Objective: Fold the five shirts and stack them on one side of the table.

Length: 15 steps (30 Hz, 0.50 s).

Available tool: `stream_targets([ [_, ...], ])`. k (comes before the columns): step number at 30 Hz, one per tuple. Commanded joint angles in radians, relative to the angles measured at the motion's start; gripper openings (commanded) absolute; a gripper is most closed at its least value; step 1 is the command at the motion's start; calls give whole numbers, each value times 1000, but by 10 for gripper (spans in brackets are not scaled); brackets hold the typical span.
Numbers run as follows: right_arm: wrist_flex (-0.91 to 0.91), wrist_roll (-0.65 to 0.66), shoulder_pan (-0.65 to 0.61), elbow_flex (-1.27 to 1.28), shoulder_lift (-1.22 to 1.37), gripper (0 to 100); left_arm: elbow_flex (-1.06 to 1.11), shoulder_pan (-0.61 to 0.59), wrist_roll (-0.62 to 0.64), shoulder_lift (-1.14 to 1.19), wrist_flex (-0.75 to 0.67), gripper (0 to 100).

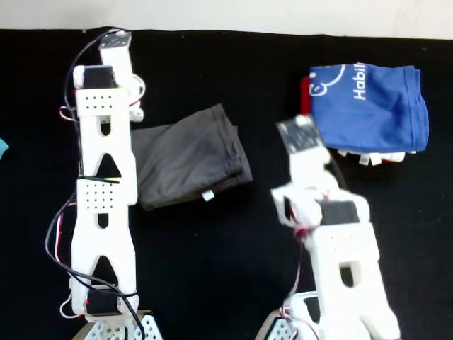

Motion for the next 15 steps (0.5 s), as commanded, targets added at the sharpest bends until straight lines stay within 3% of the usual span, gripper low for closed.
stream_targets([
  [1,21,8,-85,-254,185,5,-31,38,9,-56,9,9],
  [6,18,-3,-191,-469,420,5,-24,62,9,2,8,9],
  [15,-28,-275,-246,-728,773,5,-30,59,9,125,6,9],
])
